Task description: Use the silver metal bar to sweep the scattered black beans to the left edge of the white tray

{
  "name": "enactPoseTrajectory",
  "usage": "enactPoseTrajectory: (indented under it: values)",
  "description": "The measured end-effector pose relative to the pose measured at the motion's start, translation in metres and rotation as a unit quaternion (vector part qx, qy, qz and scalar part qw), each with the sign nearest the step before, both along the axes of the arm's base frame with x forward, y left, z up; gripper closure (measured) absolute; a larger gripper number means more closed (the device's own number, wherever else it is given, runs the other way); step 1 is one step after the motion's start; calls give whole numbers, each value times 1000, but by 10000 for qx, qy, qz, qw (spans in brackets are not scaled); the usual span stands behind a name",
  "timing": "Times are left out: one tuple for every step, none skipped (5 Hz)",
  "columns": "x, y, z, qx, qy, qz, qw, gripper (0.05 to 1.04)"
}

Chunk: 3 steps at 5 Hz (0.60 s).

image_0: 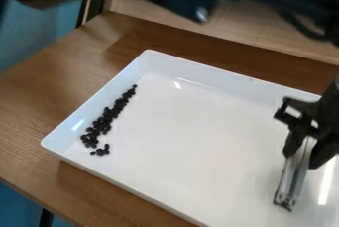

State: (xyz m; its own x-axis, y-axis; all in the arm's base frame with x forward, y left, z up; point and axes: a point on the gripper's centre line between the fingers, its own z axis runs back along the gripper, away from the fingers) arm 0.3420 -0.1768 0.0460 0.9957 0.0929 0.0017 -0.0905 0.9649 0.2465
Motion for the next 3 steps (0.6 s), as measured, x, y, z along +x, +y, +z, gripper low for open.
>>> enactPoseTrajectory:
  values:
    - [4,-7,-3,-12,-24,99,9999,665]
    - [3,-11,1,-27,122,256,9996,340]
    - [5,-3,21,-264,182,382,9988,105]
